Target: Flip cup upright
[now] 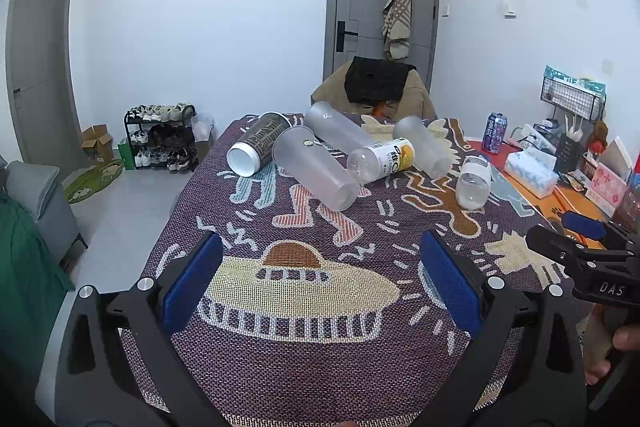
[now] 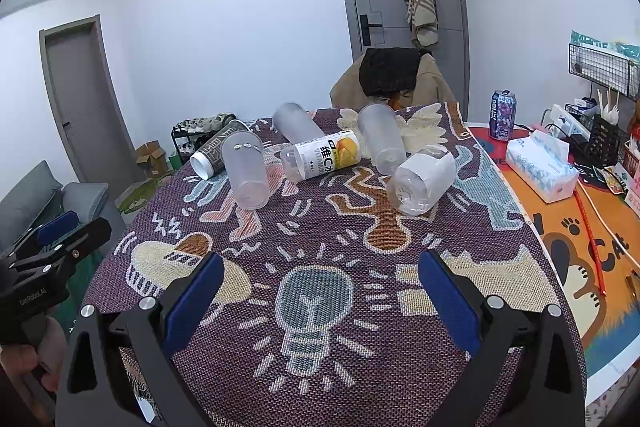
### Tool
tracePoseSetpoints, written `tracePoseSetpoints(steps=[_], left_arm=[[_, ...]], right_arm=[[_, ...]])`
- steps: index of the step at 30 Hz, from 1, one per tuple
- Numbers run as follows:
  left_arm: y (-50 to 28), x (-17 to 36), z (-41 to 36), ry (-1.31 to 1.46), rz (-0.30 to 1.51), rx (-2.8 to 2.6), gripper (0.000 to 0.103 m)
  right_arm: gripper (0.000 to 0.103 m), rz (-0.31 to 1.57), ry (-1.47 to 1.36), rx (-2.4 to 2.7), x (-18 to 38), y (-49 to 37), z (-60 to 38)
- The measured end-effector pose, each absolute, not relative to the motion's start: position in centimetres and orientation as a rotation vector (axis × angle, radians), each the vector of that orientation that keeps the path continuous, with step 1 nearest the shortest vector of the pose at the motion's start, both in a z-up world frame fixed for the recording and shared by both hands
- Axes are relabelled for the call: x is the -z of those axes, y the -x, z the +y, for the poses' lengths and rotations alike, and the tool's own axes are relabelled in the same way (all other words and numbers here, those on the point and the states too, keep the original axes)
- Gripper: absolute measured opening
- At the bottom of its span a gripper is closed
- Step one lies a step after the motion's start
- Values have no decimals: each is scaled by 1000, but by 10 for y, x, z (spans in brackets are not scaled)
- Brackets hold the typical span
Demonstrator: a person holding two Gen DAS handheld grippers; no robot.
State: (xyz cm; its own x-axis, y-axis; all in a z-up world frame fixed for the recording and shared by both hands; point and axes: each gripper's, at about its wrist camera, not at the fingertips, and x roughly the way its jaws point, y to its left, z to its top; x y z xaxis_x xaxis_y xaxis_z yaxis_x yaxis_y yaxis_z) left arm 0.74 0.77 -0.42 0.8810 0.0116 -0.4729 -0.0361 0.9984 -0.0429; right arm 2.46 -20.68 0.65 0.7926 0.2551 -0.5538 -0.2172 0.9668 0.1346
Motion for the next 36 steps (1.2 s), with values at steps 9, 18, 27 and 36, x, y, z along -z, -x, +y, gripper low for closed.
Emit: tracePoseSetpoints(steps=[9,18,27,36], left_arm=[[-9,4,10,58,497,-21,98],[-25,4,28,99,514,-16,98],[-46,12,55,172,538,-42,98],[-61,23,89,244,555,-99,98]], right_arm=[[96,621,-64,-263,-4,-31,-204],[96,646,-47,-319,-10,-58,-189],[94,687,25,-413,-17,-103,-158],[87,752,98,-503,-12,-151,-109]])
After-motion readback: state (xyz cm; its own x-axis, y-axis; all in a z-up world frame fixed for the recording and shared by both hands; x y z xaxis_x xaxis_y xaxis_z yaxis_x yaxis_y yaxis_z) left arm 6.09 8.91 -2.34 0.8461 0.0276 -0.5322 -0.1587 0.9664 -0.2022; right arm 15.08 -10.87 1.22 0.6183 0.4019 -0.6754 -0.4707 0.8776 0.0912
